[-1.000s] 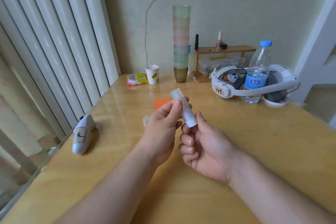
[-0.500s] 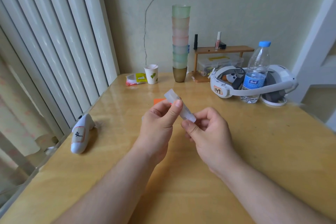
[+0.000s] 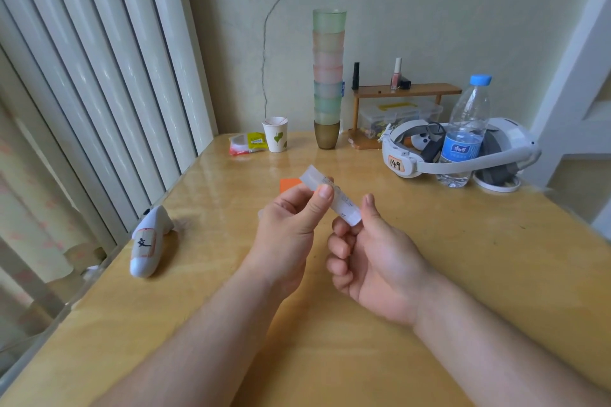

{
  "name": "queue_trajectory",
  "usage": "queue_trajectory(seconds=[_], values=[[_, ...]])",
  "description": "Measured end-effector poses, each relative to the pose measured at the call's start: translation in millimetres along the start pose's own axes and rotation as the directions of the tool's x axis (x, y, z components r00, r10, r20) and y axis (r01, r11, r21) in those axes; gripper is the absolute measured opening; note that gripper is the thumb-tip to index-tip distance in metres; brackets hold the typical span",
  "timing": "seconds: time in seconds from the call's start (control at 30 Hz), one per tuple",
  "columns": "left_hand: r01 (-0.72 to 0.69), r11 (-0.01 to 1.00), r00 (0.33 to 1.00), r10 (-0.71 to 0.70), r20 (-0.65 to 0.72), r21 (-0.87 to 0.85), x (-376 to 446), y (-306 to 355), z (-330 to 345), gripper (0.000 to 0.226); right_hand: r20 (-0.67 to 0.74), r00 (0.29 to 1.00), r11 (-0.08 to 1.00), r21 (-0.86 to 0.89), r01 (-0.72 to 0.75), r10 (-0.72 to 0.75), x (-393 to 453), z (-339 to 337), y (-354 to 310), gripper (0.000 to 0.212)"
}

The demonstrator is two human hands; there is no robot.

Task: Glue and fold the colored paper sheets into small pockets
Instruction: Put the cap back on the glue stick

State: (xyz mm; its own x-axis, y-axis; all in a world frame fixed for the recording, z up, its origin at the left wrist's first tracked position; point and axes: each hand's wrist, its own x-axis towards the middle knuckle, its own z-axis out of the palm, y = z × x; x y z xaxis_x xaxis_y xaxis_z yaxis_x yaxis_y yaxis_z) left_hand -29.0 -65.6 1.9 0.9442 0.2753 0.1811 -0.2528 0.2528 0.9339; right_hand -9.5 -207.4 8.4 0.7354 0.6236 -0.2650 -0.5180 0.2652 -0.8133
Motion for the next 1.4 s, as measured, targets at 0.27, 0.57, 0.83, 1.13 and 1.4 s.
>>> queue_trajectory(seconds=[0.27, 0.57, 0.83, 1.13, 1.4], values=[[0.025, 1.0, 0.999, -0.026, -0.043, -0.013, 2, 1, -1, 0.034, -0.081, 0.758, 0.599, -0.669, 0.441, -0.647, 6, -7, 15, 0.019], [-0.005, 0.999, 1.0, 0.004, -0.028, -0.037, 1, 1, -2, 0.047, -0.09, 0.897, 0.902, -0.04, 0.431, -0.433, 0, 3, 8, 0.025], [-0.005, 1.0, 1.0, 0.005, -0.018, -0.006, 0, 2, 1, 0.033, -0.056, 0.672, 0.566, -0.592, 0.573, -0.739, 10, -10, 12, 0.034], [-0.026, 0.999, 0.999, 0.027, -0.043, 0.024, 0, -2, -2, 0.037, -0.048, 0.726, 0.629, -0.54, 0.559, -0.686, 13, -12, 16, 0.029], [-0.091, 0.983, 0.995, 0.095, -0.021, 0.16, -1, -2, -3, 0.043, 0.056, 0.827, 0.706, -0.49, 0.511, -0.56, 14, -15, 14, 0.033]])
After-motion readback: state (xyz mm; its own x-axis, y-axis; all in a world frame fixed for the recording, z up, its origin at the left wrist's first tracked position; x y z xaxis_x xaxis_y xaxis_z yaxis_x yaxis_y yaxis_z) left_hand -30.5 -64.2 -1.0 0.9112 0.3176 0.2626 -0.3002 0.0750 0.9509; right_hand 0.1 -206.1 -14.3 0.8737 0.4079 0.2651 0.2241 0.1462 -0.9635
